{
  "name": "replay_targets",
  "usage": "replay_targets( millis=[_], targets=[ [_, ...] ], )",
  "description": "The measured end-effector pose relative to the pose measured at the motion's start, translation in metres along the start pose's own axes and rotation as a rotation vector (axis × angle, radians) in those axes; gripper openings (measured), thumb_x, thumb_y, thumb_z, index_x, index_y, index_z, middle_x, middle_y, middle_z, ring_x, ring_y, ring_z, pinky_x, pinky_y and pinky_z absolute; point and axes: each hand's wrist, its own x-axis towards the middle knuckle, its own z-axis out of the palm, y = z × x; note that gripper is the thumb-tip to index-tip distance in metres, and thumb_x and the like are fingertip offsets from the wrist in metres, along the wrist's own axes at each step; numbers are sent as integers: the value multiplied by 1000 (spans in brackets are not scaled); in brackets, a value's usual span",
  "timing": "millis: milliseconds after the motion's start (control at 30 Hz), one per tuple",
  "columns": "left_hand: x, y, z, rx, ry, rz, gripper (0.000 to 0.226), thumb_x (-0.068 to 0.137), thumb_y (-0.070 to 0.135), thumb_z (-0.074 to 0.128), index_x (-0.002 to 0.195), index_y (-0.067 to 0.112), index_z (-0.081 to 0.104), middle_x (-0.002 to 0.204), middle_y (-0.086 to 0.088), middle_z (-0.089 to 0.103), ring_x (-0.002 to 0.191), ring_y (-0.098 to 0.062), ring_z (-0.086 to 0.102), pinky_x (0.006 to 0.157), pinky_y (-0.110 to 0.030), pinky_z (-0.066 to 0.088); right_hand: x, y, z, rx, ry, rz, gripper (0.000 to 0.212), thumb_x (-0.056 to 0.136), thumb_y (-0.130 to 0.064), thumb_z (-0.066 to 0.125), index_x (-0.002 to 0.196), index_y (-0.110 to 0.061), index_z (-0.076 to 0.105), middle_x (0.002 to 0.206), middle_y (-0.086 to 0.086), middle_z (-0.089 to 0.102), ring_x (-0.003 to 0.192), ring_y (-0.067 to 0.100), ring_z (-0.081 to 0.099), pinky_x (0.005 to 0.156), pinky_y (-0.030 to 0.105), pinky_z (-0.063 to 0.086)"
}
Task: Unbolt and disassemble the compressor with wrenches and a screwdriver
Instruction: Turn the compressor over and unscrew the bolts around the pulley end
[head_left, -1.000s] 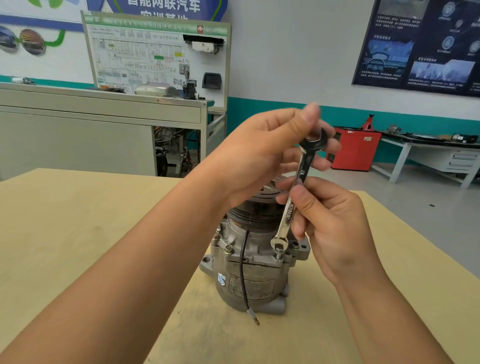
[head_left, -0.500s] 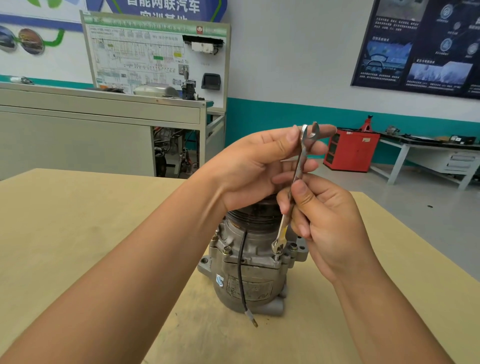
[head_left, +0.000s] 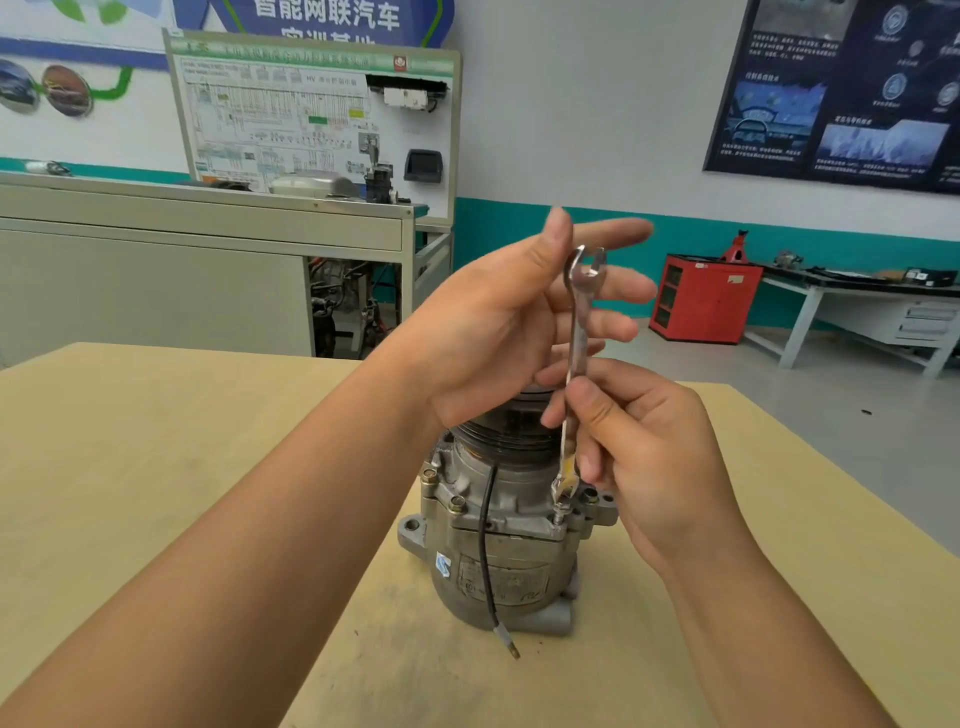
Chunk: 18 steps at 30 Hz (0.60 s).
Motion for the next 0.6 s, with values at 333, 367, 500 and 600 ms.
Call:
replay_targets(
  millis=[333, 367, 500, 600],
  targets=[
    [7, -3, 9, 165, 157, 114, 10, 74, 18, 66, 65, 21, 62, 69, 5, 66, 65, -9, 65, 68, -19, 52, -1, -3, 1, 4, 26, -18, 17, 82, -36, 55, 72, -27, 66, 66, 3, 67, 35, 4, 41, 39, 12, 34],
    [6, -3, 9, 175, 140, 109, 6, 77, 19, 64, 73, 18, 60, 73, 5, 67, 66, -9, 65, 67, -20, 52, -1, -2, 1, 10, 36, -21, 20, 84, -35, 55, 70, -28, 68, 63, 8, 65, 35, 4, 42, 40, 11, 35],
    [2, 1, 6, 100, 32, 37, 21, 92, 24, 47, 110, 16, 56, 85, 8, 68, 69, -8, 62, 67, -20, 50, -1, -1, 2, 56, 34, 3, 26, 87, -35, 56, 67, -28, 70, 55, 11, 58, 34, 3, 41, 39, 11, 35],
    [3, 2, 6, 91, 64, 37, 25, 81, 24, 52, 101, 15, 63, 78, 8, 64, 65, -6, 59, 72, -21, 49, 0, -1, 2, 20, 13, 23, 26, 86, -36, 50, 69, -29, 69, 56, -1, 59, 34, 4, 39, 37, 13, 31]
  ],
)
